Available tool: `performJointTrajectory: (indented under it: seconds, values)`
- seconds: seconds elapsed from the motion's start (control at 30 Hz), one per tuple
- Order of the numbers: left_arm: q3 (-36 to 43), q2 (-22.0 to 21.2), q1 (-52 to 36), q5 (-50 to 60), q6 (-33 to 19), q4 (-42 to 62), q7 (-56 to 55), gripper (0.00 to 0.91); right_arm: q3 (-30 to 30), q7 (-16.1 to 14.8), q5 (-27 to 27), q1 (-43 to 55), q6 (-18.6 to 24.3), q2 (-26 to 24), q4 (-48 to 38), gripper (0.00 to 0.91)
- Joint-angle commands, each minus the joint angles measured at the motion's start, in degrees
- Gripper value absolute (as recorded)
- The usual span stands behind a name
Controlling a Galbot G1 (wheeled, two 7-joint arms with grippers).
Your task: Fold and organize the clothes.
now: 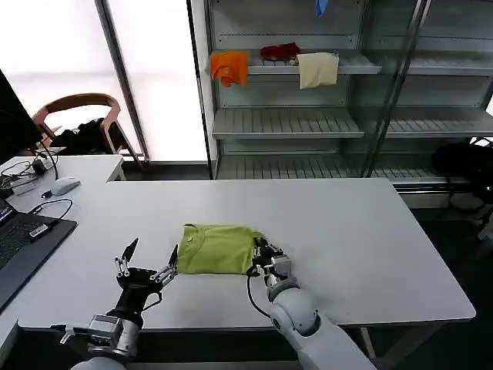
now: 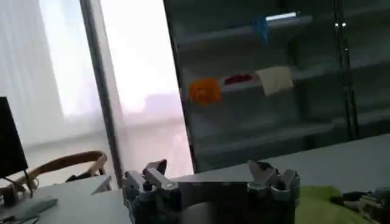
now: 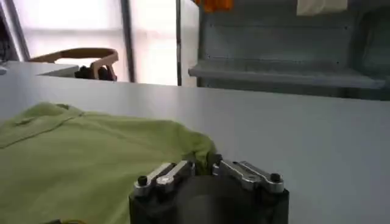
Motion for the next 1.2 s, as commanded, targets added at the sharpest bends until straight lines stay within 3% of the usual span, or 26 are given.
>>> performJointTrajectory:
  seconds: [0.03,0.5,0.53,0.8,0.97,1.13,1.2]
  values:
    - [-0.1,-0.1,0.4,0.1,-0.1,-0.1,0.0,0.907,-0.2,-1.9,-1.4,0.4,1.4,0.2,-1.9,0.000]
    - [2.0,-1.1,0.4,1.1,-0.4,0.4,-0.1,0.907,6.6,-6.1,-2.8,0.7,2.2,-7.2,0.3,0.010]
    - [2.0,-1.1,0.4,1.1,-0.4,0.4,-0.1,0.907,7.0,-6.9,-2.7,0.7,2.0,-7.5,-0.2,0.907]
    - [2.1,-1.1,0.6,1.3,-0.4,0.0,-0.1,0.907,9.7,-10.2,-3.5,1.5,2.0,-9.2,-2.6,0.907]
    - [2.6,-1.5,1.4,2.1,-0.3,-1.4,-0.2,0.907,11.9,-10.8,-5.9,0.3,3.1,-11.3,1.4,0.907]
    - [4.6,-1.9,3.3,4.7,-1.3,-3.8,-1.4,0.907,16.8,-5.9,-5.6,-8.5,8.5,-16.5,13.3,0.907]
    - [5.5,-2.1,4.4,5.1,-2.2,-4.5,-2.1,0.907,20.9,-2.0,-2.5,-16.3,9.9,-19.1,21.4,0.907]
